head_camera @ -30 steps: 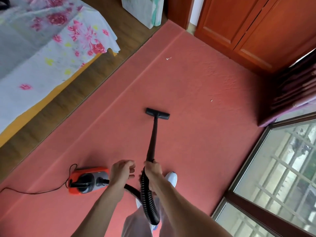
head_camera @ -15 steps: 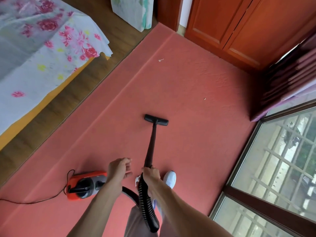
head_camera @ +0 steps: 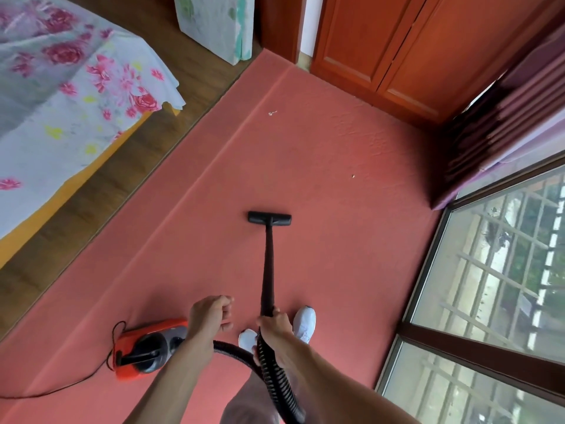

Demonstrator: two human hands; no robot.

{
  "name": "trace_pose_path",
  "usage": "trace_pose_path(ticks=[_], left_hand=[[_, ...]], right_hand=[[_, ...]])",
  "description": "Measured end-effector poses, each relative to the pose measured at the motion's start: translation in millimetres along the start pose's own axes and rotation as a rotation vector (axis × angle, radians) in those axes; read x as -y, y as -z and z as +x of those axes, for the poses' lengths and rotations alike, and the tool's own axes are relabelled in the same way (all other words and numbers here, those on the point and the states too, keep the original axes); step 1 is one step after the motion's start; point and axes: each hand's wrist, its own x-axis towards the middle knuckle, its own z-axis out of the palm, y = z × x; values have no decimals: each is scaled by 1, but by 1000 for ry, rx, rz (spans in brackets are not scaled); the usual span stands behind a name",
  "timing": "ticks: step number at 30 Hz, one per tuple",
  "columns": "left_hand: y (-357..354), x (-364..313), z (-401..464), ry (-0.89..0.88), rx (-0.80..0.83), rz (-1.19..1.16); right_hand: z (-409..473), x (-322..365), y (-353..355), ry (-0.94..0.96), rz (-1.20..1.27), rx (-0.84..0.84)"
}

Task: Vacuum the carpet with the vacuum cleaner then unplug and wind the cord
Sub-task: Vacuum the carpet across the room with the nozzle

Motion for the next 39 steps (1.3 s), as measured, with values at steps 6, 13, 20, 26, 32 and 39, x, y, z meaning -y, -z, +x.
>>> trace_pose_path(ticks=[6,13,20,26,32,39], left_hand=[[14,19,6,73,40,41],[34,28,-1,71,-17,10],[34,14,-9,130,46,-32],[-15,-25,-13,3,243,74],[-87,-50,-35,-17,391,137],[-158,-91,-33,7,355,206]], right_hand=[[15,-45,-30,14,-157,-80],[1,26,-42,35,66,-89],[-21,22,-2,149,294,-191],[-19,31,64,227,309,-303],[-17,88,139,296,307,-334],[-13,167,218,345,243,-303]])
